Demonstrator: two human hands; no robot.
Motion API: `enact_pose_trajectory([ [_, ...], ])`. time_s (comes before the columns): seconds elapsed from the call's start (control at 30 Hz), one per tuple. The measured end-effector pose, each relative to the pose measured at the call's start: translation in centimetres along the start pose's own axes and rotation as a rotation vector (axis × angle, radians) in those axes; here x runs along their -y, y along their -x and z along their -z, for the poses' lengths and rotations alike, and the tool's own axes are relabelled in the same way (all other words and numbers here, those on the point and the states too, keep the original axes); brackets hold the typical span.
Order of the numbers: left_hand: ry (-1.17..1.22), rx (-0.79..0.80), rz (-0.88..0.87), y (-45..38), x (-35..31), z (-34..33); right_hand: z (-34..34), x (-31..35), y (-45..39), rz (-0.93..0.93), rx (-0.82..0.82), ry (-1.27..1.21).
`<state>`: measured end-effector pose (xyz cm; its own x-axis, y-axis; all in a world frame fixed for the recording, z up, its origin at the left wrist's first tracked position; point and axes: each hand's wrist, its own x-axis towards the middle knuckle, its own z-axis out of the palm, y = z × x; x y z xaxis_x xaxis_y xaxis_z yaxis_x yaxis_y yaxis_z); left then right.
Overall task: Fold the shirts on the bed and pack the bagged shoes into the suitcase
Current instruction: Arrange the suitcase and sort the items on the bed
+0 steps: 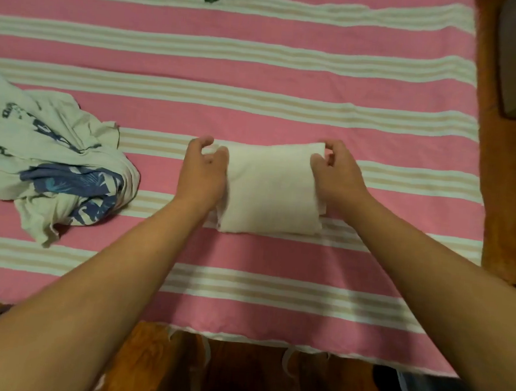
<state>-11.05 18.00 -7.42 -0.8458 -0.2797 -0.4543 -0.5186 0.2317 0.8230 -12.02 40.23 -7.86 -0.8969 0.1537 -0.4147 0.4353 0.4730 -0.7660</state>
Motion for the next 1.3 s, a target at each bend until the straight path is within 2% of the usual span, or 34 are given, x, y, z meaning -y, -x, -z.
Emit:
enact_pose_trajectory([
  [0.07,-0.067,-0.115,-0.060,-1.1,0.7,-1.2,-1.2,-0.9,-2.1,-0.041,-0.020,0.083],
  [0.13,-0.242,-0.198,-0.268,-0.2,2.5,-1.8,-1.9,-1.7,-1.8,-0.030,-0.118,0.156],
  [0.2,-0.575,-0.133,-0.545,2.2,4.8,-2.7,-2.4,-2.5,0.5,0.061,-0.218,0.189],
  [0.27,-0.855,0.012,-0.698,4.0,7.3,-3.8,-3.2,-3.2,3.1,0.247,-0.297,0.415],
  [0.33,-0.986,0.114,-0.670,3.8,8.3,-4.6,-4.2,-3.6,3.9,0.448,-0.285,0.627],
  [0.4,-1.060,0.133,-0.654,1.8,8.4,-5.3,-5.1,-4.2,2.5,0.549,-0.162,0.748],
  [0.47,-1.090,0.148,-0.638,-0.6,8.1,-5.9,-5.9,-5.2,-0.3,0.478,-0.027,0.857],
  [0.53,-1.075,0.138,-0.538,-2.0,8.0,-6.3,-6.3,-6.3,-2.4,0.382,0.063,0.911],
  [0.57,-1.050,0.126,-0.455,-2.3,7.8,-6.5,-6.4,-6.5,-2.7,0.340,0.074,0.887],
  [0.67,-0.868,0.083,-0.093,-2.5,6.2,-6.9,-6.5,-5.9,-1.3,0.183,0.036,0.603],
  [0.7,-0.826,0.102,-0.022,-2.5,5.6,-7.0,-6.4,-5.4,-0.6,0.136,0.031,0.529],
  [0.8,-0.657,0.257,0.026,-1.9,4.7,-5.8,-6.3,-4.4,0.8,0.016,0.099,0.352],
  [0.9,-0.408,0.391,0.046,-0.3,3.8,-1.6,-5.6,-4.0,3.7,-0.126,0.226,-0.107],
  [1.0,-0.465,0.512,-0.030,4.9,2.8,1.3,-4.4,-5.1,11.0,-0.257,0.244,-0.498],
  [1.1,-0.508,0.666,-0.103,12.4,3.3,0.1,-2.6,-8.5,21.0,-0.336,0.096,-0.682],
  [1.2,-0.602,0.949,-0.245,20.3,5.2,-5.7,0.4,-15.2,32.4,-0.493,-0.130,-0.899],
  [1.23,-0.642,1.051,-0.316,23.0,5.7,-8.1,1.8,-17.5,36.0,-0.541,-0.201,-0.911],
  [1.3,-0.755,1.288,-0.487,28.4,7.3,-13.3,4.8,-22.6,42.5,-0.621,-0.316,-0.642],
])
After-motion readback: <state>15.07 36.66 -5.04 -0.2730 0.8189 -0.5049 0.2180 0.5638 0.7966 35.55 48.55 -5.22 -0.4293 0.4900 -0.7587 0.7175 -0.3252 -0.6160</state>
